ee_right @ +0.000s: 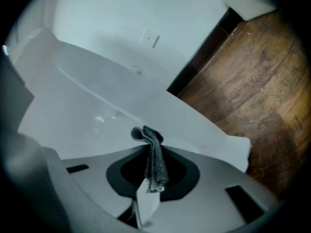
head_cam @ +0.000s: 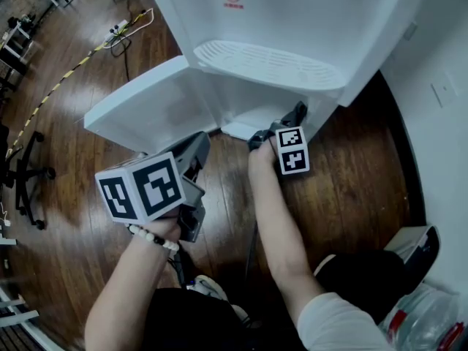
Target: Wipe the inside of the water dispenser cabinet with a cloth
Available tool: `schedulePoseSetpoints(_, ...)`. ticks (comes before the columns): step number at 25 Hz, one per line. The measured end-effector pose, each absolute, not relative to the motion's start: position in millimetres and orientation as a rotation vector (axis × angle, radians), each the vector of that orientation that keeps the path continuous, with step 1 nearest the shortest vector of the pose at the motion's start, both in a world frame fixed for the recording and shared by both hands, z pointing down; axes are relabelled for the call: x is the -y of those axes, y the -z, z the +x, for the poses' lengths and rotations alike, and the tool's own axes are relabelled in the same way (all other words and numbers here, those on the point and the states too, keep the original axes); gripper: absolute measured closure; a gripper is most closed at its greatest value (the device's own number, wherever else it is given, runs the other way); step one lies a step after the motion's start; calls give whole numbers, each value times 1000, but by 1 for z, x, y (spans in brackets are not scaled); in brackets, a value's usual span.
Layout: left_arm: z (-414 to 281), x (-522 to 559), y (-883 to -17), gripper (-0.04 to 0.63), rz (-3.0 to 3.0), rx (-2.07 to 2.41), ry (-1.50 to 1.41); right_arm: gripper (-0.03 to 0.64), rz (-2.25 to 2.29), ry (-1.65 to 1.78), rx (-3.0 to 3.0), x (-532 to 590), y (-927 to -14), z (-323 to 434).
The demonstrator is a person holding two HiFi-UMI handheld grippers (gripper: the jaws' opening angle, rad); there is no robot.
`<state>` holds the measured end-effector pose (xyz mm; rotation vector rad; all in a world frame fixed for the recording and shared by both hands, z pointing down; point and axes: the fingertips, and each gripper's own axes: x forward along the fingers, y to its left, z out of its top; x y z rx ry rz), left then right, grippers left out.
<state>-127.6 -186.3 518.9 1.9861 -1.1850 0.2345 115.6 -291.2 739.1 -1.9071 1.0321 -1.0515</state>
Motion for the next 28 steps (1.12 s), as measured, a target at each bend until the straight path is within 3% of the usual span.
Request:
schedulePoseSetpoints(8, -124, 185, -517, 601, 1994, 1177, -235, 572, -1719, 757, -1220, 264, -607, 103)
schedulePoseSetpoints(12, -123, 185, -518, 601, 1994, 1177, -238, 572, -1654, 730, -1206, 255, -586, 108)
schedulePoseSetpoints(28, -124, 187, -526, 601, 1968, 1180, -247, 574, -2188, 1099, -1348, 323, -768, 105)
